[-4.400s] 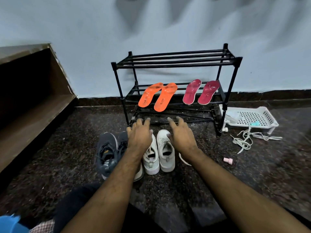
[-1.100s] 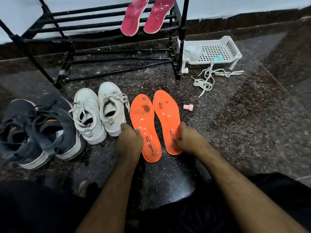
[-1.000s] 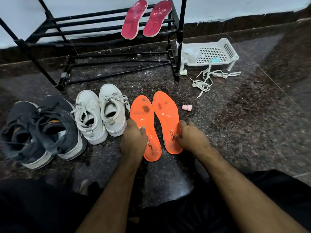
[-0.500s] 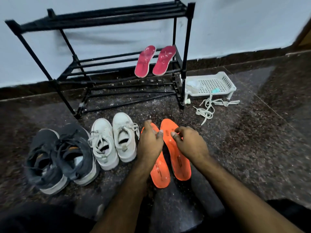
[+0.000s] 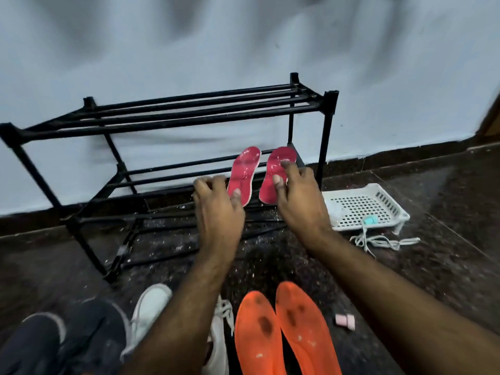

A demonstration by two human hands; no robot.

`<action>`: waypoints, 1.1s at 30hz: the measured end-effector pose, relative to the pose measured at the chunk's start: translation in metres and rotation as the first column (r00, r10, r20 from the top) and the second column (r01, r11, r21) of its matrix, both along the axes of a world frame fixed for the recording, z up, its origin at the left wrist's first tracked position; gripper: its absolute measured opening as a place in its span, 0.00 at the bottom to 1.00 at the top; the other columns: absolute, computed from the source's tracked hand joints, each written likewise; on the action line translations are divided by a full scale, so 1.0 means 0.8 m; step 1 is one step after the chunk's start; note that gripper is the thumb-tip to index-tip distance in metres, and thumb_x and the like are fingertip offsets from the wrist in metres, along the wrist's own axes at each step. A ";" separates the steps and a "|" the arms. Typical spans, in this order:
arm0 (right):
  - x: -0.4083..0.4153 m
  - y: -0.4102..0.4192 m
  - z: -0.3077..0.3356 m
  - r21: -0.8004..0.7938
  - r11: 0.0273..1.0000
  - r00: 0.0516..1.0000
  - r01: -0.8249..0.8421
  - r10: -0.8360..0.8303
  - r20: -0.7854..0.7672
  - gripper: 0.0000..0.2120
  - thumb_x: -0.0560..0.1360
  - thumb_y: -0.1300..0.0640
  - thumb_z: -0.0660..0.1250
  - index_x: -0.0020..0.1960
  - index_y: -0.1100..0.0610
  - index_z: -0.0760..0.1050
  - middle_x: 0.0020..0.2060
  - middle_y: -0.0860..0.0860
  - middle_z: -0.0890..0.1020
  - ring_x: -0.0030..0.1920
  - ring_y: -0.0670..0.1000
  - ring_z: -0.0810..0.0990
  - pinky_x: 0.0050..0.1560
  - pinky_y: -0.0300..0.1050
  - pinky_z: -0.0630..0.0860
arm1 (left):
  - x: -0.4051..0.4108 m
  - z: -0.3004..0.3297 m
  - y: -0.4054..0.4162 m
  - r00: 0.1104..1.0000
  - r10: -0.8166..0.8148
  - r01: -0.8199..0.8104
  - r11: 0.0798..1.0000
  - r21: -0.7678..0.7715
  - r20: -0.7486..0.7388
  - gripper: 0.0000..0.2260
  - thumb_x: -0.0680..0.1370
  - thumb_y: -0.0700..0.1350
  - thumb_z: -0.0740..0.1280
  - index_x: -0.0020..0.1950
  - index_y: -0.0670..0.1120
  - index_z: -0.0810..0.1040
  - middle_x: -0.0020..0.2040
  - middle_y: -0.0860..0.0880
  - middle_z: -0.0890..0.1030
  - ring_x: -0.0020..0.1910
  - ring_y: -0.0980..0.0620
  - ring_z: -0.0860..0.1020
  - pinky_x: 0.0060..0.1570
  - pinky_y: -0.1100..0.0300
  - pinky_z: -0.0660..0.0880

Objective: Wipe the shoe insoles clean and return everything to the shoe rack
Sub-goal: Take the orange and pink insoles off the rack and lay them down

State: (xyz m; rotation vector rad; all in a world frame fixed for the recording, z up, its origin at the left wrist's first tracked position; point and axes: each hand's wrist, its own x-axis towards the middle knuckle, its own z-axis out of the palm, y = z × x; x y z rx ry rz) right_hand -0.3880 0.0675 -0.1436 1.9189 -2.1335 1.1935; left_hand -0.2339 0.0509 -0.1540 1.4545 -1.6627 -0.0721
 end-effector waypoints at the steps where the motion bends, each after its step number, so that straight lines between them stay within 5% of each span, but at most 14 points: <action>1: 0.000 -0.015 0.003 0.082 0.996 0.999 0.034 -0.034 0.003 0.21 0.83 0.42 0.51 0.71 0.50 0.65 0.60 0.58 0.72 0.55 0.59 0.77 0.51 0.52 0.76 | 0.000 0.008 -0.015 1.000 0.006 -0.005 0.999 0.046 -0.008 0.17 0.80 0.46 0.68 0.66 0.41 0.75 0.61 0.39 0.71 0.59 0.41 0.73 0.58 0.52 0.70; 5: -0.009 -0.060 -0.003 0.354 0.931 0.994 0.088 -0.107 0.034 0.20 0.81 0.39 0.54 0.65 0.49 0.72 0.58 0.58 0.79 0.56 0.62 0.79 0.53 0.53 0.75 | -0.009 0.009 -0.081 0.988 0.008 0.050 0.925 0.376 -0.151 0.15 0.82 0.49 0.66 0.65 0.44 0.78 0.61 0.41 0.80 0.59 0.41 0.78 0.53 0.57 0.71; 10: -0.016 -0.065 -0.019 0.195 0.979 0.953 0.058 -0.112 0.280 0.14 0.77 0.49 0.69 0.62 0.45 0.79 0.54 0.44 0.85 0.51 0.49 0.83 0.54 0.45 0.79 | -0.013 -0.030 -0.110 0.886 0.140 0.077 0.896 0.438 -0.442 0.14 0.75 0.47 0.73 0.59 0.47 0.81 0.54 0.44 0.84 0.51 0.43 0.82 0.55 0.48 0.80; 15: -0.014 -0.026 -0.027 -0.031 0.998 0.759 -0.053 0.060 0.648 0.12 0.76 0.56 0.71 0.58 0.48 0.82 0.48 0.41 0.84 0.46 0.42 0.84 0.48 0.47 0.84 | -0.009 -0.049 -0.061 0.798 -0.004 0.233 0.924 0.304 -0.602 0.06 0.78 0.42 0.69 0.55 0.47 0.81 0.42 0.47 0.85 0.41 0.45 0.85 0.47 0.42 0.82; 22: -0.027 0.124 -0.034 -0.016 0.984 0.793 -0.178 0.153 0.589 0.11 0.77 0.60 0.70 0.58 0.51 0.82 0.52 0.40 0.84 0.52 0.35 0.81 0.56 0.38 0.79 | -0.005 -0.064 0.107 0.811 -0.050 0.263 0.921 0.287 -0.583 0.09 0.80 0.38 0.66 0.54 0.52 0.74 0.39 0.44 0.82 0.38 0.43 0.82 0.42 0.42 0.80; 27: -0.059 0.247 -0.067 0.092 0.969 0.867 -0.231 0.162 0.471 0.13 0.76 0.60 0.70 0.59 0.49 0.81 0.51 0.41 0.83 0.45 0.35 0.79 0.49 0.34 0.74 | -0.026 -0.085 0.226 0.825 -0.026 0.277 0.890 0.363 -0.565 0.11 0.80 0.38 0.65 0.51 0.55 0.71 0.39 0.42 0.81 0.37 0.40 0.81 0.40 0.43 0.79; 33: -0.120 0.339 -0.102 0.243 0.939 0.920 -0.243 0.143 0.366 0.16 0.76 0.61 0.69 0.61 0.49 0.78 0.53 0.44 0.80 0.45 0.36 0.77 0.52 0.35 0.73 | -0.083 -0.126 0.314 0.834 -0.090 0.384 0.804 0.454 -0.545 0.13 0.78 0.35 0.64 0.51 0.54 0.71 0.38 0.42 0.80 0.33 0.48 0.76 0.37 0.53 0.73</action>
